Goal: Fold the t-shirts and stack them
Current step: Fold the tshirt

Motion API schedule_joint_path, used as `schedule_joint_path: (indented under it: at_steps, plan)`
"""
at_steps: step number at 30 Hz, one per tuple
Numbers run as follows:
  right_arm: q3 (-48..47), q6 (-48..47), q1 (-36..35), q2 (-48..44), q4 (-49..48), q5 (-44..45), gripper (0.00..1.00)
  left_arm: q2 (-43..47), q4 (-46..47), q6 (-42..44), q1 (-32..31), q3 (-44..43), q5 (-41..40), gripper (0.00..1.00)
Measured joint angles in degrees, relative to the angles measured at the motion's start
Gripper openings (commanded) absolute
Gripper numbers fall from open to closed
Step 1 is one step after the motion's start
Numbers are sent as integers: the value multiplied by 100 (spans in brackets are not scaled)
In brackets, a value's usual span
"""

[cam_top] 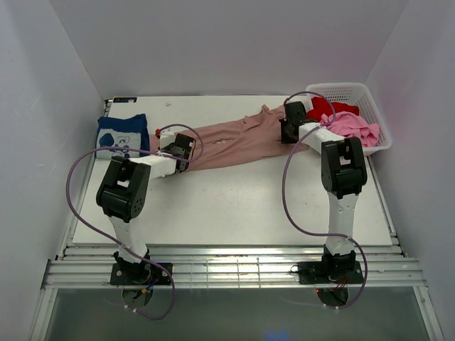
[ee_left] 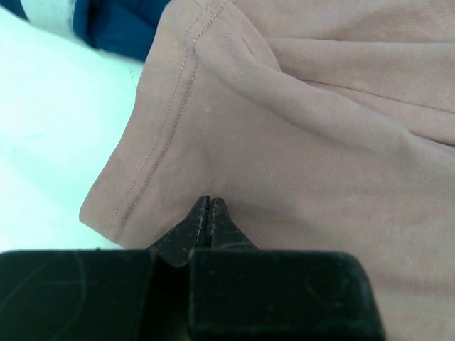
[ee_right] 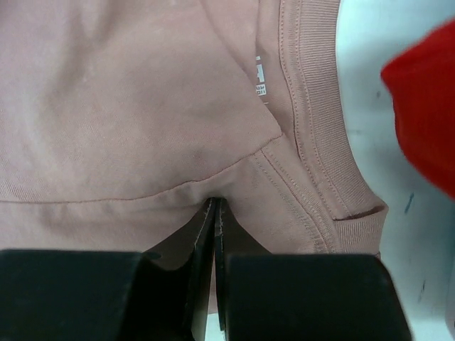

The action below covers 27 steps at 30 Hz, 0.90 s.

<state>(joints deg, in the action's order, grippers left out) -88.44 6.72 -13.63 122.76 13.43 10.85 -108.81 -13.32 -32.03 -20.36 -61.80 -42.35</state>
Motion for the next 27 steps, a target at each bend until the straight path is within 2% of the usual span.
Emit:
schedule_joint_path:
  at_steps: [5, 10, 16, 22, 27]
  plan:
    - [-667, -111, 0, 409, 210, -4, 8, 278, -258, -507, -243, 313, -52, 0]
    - [-1322, -232, 0, 793, 437, -7, 8, 734, -671, -1250, -894, 802, -140, 0]
    - [-1943, -396, 4, 1163, 640, -9, 8, 1091, -1274, -2514, -2188, 1270, -514, 0]
    - [-2618, -503, 7, 1558, 793, -39, 8, 984, -2439, -4052, -3663, 1268, -992, 0]
    - [-3005, -551, 28, 1770, 935, -247, 15, 765, -3230, -4828, -4581, 1093, -1126, 0]
